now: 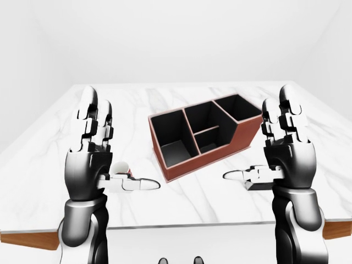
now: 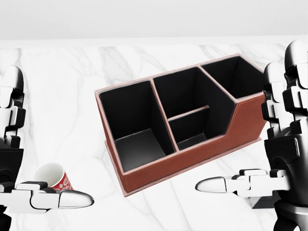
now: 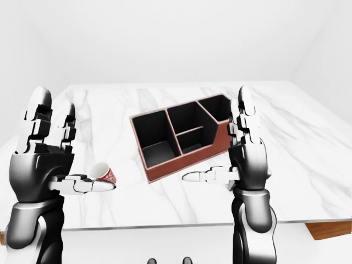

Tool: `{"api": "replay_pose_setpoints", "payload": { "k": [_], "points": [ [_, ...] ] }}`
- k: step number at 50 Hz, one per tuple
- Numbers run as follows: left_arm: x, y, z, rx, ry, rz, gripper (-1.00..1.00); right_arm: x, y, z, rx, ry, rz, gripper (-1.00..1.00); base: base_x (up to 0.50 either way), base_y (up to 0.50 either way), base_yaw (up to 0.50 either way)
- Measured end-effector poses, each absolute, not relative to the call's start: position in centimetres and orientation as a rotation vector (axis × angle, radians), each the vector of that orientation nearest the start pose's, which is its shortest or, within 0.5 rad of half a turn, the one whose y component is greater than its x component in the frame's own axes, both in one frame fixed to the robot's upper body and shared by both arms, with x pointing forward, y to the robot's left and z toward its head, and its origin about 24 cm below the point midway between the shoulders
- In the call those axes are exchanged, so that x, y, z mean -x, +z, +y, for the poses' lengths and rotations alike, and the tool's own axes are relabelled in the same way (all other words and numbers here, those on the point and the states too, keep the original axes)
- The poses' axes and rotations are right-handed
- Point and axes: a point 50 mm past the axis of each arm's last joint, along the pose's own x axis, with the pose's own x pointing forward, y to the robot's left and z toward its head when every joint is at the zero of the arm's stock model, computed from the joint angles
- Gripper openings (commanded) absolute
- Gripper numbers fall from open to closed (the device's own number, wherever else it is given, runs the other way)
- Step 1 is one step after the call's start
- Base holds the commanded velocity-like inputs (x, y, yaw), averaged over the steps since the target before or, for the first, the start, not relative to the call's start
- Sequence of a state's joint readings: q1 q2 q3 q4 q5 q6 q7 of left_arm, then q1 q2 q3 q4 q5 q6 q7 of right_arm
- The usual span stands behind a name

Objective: Pick up the book and place it in the back compartment of the caddy.

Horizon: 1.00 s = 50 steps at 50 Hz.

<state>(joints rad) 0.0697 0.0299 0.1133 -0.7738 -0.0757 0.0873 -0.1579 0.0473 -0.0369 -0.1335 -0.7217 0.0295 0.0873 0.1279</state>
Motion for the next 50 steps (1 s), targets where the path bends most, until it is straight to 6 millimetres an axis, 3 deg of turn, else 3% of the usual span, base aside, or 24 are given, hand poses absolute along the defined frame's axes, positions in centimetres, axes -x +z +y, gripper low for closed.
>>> {"api": "replay_pose_setpoints", "payload": {
  "k": [9, 30, 50],
  "points": [
    [-19.4, 18.8, 16.7, -0.056, -0.071, -0.616, 1.0, -20.3, 18.3, -17.3, 0.095, 0.007, -0.581, 1.0, 0.5, 0.0, 0.0],
    [-19.6, 19.1, 16.9, -0.057, -0.063, -0.627, 1.0, -20.4, 18.5, -17.2, 0.12, -0.001, -0.591, 1.0, 0.0, 0.0, 0.0],
    [-20.6, 19.6, 18.0, -0.056, -0.025, -0.649, 1.0, -19.3, 20.7, -18.6, 0.391, -0.014, -0.656, 1.0, 0.0, 0.0, 0.0]
  ]
}}
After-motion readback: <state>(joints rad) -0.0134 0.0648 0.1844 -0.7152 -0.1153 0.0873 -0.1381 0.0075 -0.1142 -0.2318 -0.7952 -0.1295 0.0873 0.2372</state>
